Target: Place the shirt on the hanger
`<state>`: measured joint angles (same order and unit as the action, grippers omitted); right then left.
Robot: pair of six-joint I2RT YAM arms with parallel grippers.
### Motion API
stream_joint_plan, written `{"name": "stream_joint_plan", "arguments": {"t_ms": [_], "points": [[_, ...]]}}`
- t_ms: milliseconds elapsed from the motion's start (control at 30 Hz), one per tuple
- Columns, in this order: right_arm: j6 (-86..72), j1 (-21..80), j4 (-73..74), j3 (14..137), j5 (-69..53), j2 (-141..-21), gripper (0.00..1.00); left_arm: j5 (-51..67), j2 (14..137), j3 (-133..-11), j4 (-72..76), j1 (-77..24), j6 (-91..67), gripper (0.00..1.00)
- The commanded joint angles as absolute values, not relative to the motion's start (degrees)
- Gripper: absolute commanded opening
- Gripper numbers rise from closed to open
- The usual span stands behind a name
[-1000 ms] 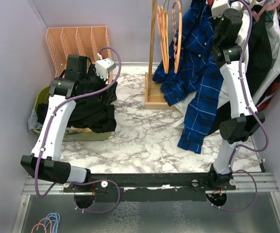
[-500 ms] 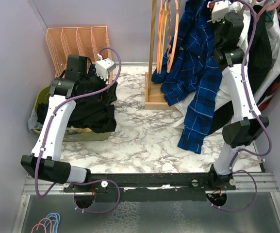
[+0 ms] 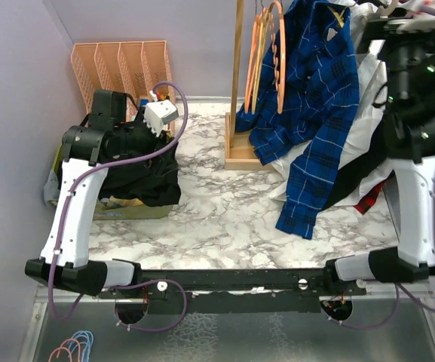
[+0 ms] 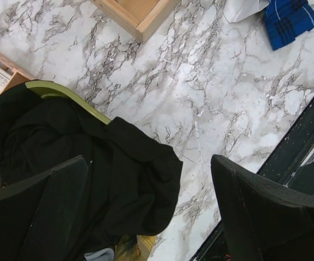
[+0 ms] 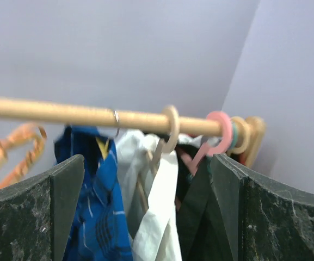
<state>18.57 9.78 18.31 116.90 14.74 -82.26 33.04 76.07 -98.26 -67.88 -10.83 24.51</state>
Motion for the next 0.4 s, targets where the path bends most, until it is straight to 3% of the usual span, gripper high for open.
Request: {"name": "stream_joint_plan", "arguments": {"t_ms": [0, 200, 367], "points": [[8.8, 9.9, 10.6, 115.2, 12.8, -73.2, 0.99, 33.0, 71.4, -97.8, -68.8, -10.5, 25.1, 0.99], [-4.5, 9.9, 8.9, 101.7, 5.8, -61.4, 0.99, 16.0, 65.4, -94.7, -58.0, -8.5, 13.7, 0.99], [-9.6, 9.9, 8.9, 82.2, 4.9, -52.7, 0.99, -1.1, 62.5, -91.4, -49.3, -6.4, 6.9, 0.98]]}}
